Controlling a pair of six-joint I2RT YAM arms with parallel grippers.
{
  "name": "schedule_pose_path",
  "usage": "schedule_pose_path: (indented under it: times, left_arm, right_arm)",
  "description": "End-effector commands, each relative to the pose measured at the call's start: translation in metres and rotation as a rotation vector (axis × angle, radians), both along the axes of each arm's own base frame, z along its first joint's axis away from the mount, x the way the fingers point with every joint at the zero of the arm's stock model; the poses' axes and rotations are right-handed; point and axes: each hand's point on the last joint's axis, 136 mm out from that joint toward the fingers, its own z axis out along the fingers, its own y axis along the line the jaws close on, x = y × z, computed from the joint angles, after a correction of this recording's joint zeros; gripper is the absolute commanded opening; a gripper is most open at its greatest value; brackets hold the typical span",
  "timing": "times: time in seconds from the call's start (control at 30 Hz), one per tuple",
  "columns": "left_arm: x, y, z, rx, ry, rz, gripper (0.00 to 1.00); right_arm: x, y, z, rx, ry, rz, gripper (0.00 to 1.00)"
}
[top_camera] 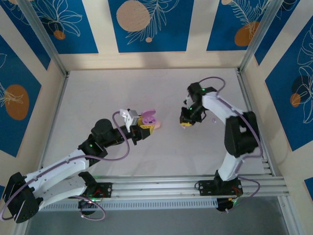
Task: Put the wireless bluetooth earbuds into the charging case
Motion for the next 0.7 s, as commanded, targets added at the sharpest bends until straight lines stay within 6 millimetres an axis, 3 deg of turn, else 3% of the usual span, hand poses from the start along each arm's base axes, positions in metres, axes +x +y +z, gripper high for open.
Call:
schedule_pose_path:
  times: [0.0,0.13,0.3,0.43,0.67]
  left_arm:
    - [0.001,0.005,0.008,-0.014,-0.029,0.032,0.24]
    - [0.003,0.01,0.011,-0.01,-0.049,0.062,0.24]
    - [0.005,0.015,0.014,-0.009,-0.074,0.091,0.24]
    - [0.005,0.017,0.011,-0.001,-0.085,0.096,0.24]
    - [0.006,0.015,0.007,0.019,-0.112,0.093,0.25]
  right_arm:
    - [-0.005,0.052,0.101,0.604,-0.041,0.036,0.18]
    - [-0.014,0.065,0.159,0.909,0.025,0.114,0.17]
    - [-0.03,0.069,0.197,1.045,0.045,0.225,0.18]
    - [-0.039,0.07,0.215,1.069,0.063,0.255,0.17]
    - [-0.038,0.069,0.227,1.045,0.098,0.2,0.17]
